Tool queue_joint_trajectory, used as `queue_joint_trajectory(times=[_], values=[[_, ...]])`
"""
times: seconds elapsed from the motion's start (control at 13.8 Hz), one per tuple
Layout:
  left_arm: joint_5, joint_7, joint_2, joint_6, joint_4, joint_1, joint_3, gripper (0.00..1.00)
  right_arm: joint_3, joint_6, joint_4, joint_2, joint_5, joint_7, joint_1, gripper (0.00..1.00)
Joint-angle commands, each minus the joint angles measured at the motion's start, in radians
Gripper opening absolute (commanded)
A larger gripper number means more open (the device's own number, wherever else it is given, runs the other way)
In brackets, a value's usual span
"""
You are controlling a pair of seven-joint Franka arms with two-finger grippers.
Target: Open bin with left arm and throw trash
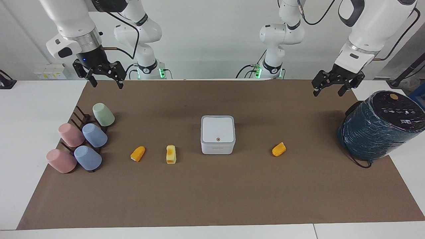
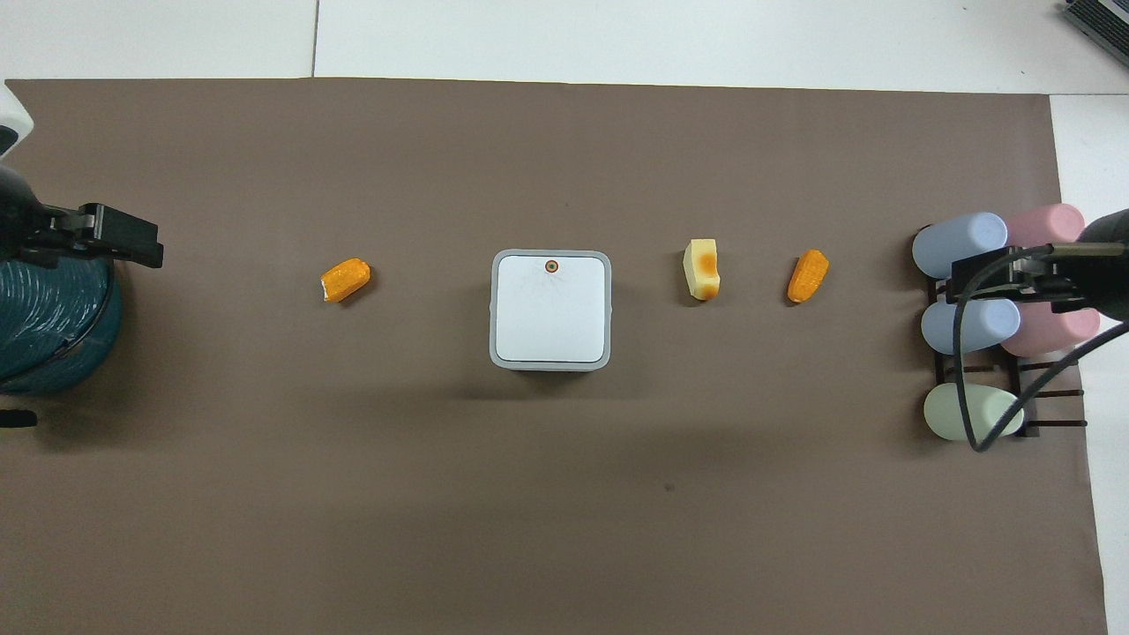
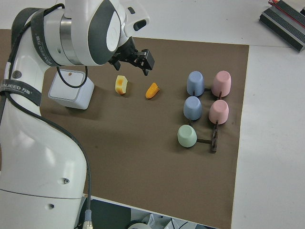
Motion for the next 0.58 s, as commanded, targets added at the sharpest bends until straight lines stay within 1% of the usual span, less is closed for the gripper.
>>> queue_joint_trajectory(times=[0.0, 0.14, 0.43, 0.51], values=[[0.024, 0.011, -0.034, 0.001, -0.044, 0.004, -0.006, 1.00, 0.000, -0.010, -0.019, -0.021, 0.001, -0.034, 0.001, 1.00], [0.024, 0.003, -0.033, 0.001, -0.044, 0.003, -0.006, 1.00, 0.000, -0.041, -0.021, -0.022, 0.001, -0.094, 0.003, 1.00], [0.022, -0.005, -0.039, 0.005, -0.054, -0.007, -0.006, 1.00, -0.002, -0.042, -0.024, -0.027, 0.018, -0.094, -0.008, 1.00], [0.022, -0.006, -0.046, 0.019, -0.076, -0.014, -0.009, 1.00, -0.002, -0.041, -0.024, -0.027, 0.018, -0.094, -0.012, 1.00]])
